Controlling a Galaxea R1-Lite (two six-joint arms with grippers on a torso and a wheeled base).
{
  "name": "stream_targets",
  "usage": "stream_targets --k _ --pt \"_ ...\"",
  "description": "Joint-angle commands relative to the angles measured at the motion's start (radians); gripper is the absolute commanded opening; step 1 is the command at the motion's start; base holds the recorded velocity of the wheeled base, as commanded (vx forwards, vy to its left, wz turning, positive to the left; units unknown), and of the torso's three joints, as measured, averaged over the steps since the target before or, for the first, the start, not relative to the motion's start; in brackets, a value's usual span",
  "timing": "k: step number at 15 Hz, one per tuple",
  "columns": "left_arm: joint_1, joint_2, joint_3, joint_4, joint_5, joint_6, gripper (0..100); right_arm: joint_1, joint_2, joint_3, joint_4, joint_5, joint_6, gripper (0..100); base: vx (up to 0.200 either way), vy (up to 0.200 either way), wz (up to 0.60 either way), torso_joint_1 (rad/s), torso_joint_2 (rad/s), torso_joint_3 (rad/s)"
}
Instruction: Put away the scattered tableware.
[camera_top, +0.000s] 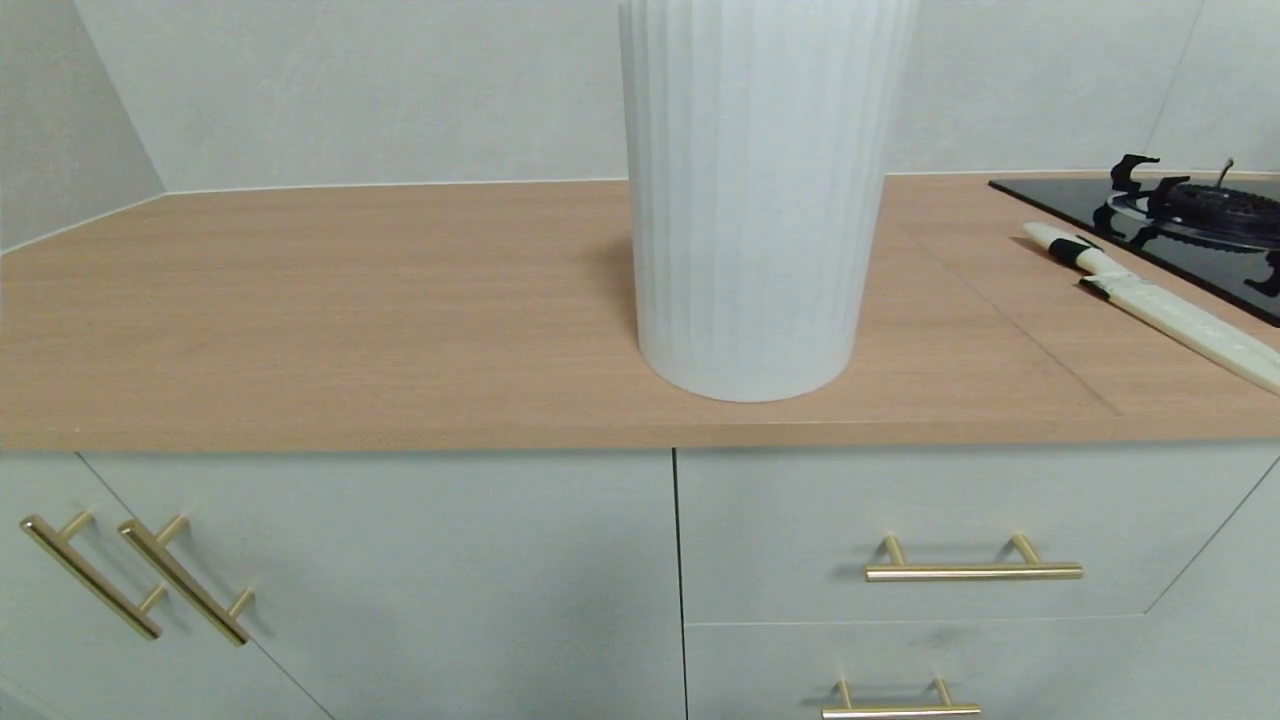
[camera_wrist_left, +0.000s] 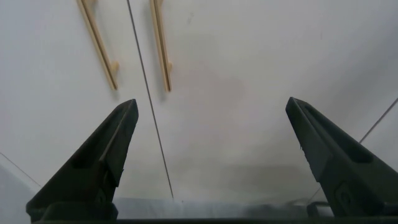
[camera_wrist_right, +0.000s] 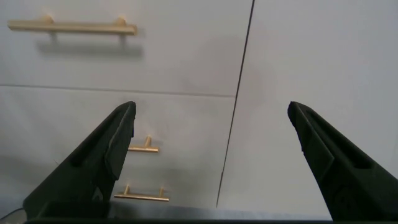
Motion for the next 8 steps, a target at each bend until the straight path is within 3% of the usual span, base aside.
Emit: stream_targets --k 1,8 --pt "0.000 0.000 0.001 0.002 0.001 0.000 100 0.000 0.001 0.000 0.000 0.000 0.000 100 0.000 0.000 0.00 0.032 -0.15 -0.266" --pt "0.000 0.000 0.001 0.002 0.001 0.000 100 0.000 0.001 0.000 0.000 0.000 0.000 100 0.000 0.000 0.00 0.164 -0.47 -0.291"
